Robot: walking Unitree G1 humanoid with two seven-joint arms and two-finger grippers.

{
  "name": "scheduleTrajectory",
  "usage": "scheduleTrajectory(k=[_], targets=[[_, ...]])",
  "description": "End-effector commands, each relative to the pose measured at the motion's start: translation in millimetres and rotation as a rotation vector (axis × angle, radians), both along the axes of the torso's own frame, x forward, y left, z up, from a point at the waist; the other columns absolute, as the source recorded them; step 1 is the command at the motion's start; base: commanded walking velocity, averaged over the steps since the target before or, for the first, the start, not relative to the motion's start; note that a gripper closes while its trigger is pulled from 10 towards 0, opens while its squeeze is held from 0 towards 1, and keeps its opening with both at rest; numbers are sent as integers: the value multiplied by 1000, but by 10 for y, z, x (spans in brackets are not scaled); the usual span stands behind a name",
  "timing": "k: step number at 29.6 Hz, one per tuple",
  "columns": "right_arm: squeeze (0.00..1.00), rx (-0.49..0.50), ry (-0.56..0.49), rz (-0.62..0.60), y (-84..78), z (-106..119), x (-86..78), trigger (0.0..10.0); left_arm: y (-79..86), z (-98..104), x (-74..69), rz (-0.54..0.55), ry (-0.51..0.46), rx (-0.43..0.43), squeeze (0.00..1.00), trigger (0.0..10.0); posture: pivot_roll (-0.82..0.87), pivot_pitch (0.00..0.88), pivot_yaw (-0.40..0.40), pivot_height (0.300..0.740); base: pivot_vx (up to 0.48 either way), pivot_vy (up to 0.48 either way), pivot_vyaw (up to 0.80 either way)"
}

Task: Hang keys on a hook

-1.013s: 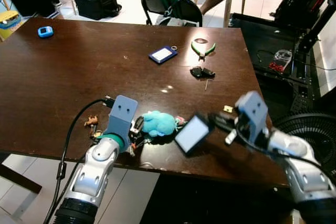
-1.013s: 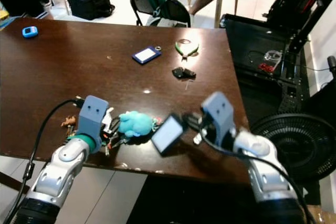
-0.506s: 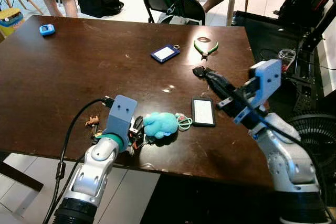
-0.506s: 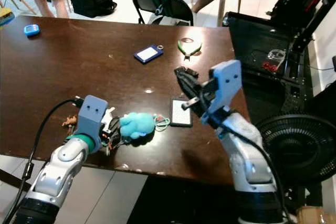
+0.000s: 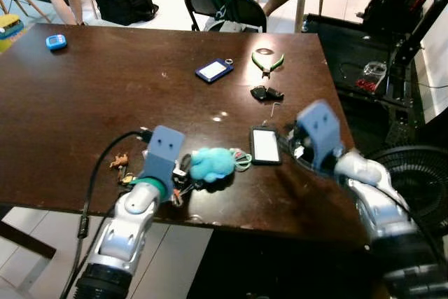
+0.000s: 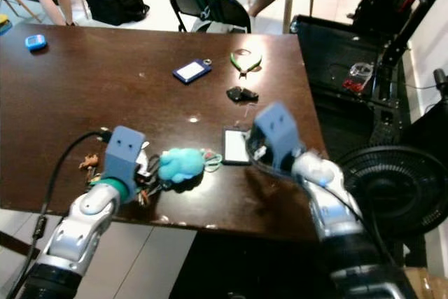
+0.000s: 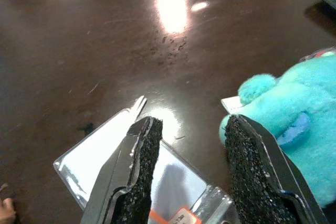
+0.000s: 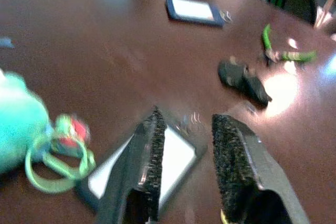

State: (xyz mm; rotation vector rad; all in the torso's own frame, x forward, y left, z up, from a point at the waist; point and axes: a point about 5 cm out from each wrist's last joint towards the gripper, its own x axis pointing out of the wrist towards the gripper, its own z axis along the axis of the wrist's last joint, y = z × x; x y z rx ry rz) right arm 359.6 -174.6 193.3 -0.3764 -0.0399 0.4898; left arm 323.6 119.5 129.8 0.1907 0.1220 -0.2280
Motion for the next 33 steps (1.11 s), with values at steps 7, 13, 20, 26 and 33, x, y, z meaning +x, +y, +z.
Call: scheduleTrajectory(k=[7,13,20,26,33], targets=[[1000,66,49,-3,165,-83,154,10000,-11,-28,-4,3,20,8,0,10000,-68,138,105,740,0,0,0],[1000,52,68,39,336,-93,225,10000,-49,0,-24,0,15,0,0,10000,-49,164,88,740,0,0,0],[0,1,136,97,433,-207,261,10000,-64,40,-105,9,18,-21,0,10000,-25,235,72,740,0,0,0],[0,-21,154,95,239,-213,260,10000,-82,85,-203,3,26,-49,0,10000,-34,269,85,740,0,0,0],[0,7,153,65,77,-175,266,10000,-105,87,-214,-9,34,-55,0,10000,-43,278,101,740,0,0,0]])
